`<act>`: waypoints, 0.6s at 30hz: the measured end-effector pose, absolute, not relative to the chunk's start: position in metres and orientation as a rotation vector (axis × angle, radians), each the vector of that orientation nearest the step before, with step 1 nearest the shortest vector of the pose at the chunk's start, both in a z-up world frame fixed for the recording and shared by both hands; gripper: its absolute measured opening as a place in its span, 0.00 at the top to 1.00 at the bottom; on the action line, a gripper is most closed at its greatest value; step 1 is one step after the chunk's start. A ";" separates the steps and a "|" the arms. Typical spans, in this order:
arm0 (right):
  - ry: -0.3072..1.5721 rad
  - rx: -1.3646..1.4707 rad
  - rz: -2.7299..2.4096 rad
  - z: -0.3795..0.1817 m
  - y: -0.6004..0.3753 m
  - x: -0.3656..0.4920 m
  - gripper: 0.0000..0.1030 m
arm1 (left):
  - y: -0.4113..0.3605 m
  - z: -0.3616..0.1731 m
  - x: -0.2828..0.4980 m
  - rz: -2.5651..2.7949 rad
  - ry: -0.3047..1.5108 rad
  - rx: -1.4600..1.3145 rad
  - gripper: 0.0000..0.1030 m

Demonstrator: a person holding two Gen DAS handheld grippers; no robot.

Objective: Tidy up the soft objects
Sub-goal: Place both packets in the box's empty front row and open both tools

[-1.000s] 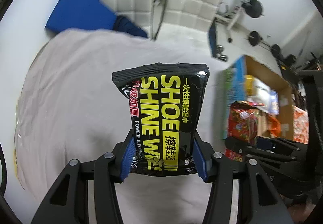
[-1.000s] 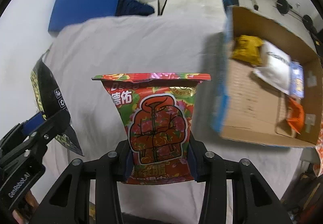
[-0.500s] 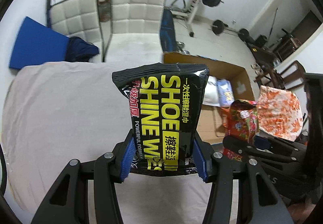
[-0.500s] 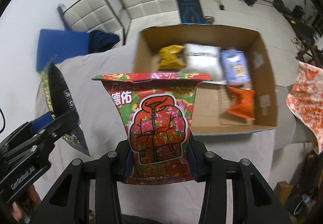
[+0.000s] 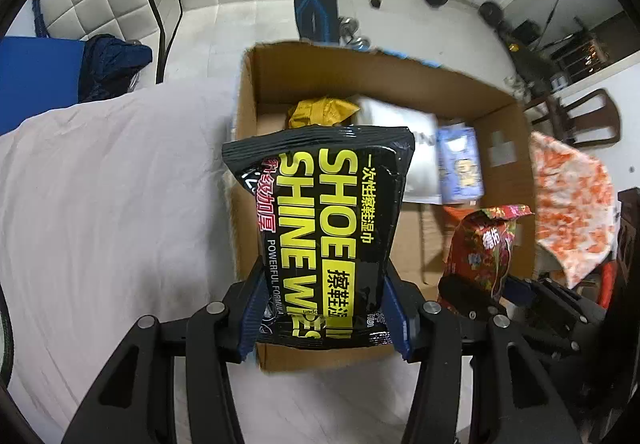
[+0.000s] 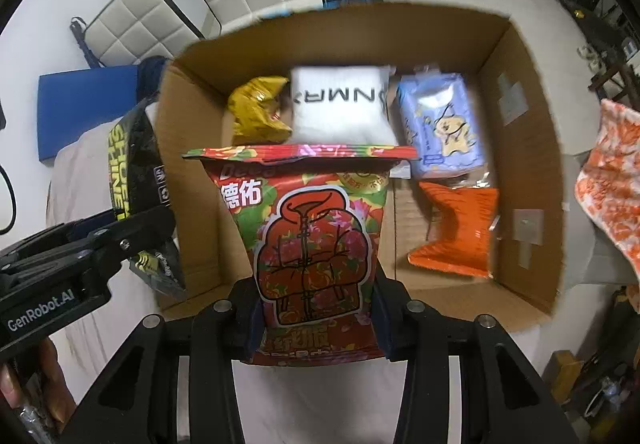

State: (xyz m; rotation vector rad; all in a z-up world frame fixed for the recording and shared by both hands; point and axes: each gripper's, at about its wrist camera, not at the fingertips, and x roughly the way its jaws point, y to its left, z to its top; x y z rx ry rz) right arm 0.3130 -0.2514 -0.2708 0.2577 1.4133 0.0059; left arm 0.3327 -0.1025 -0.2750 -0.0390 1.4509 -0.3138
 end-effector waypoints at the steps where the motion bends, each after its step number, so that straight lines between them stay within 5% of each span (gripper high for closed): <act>1: 1.427 0.265 0.011 -0.280 -0.254 0.317 0.56 | -0.107 -0.283 0.337 -0.317 1.470 -0.031 0.52; 18: 1.590 0.271 0.011 -0.368 -0.273 0.348 0.54 | -0.136 -0.354 0.352 -0.290 1.645 -0.015 0.49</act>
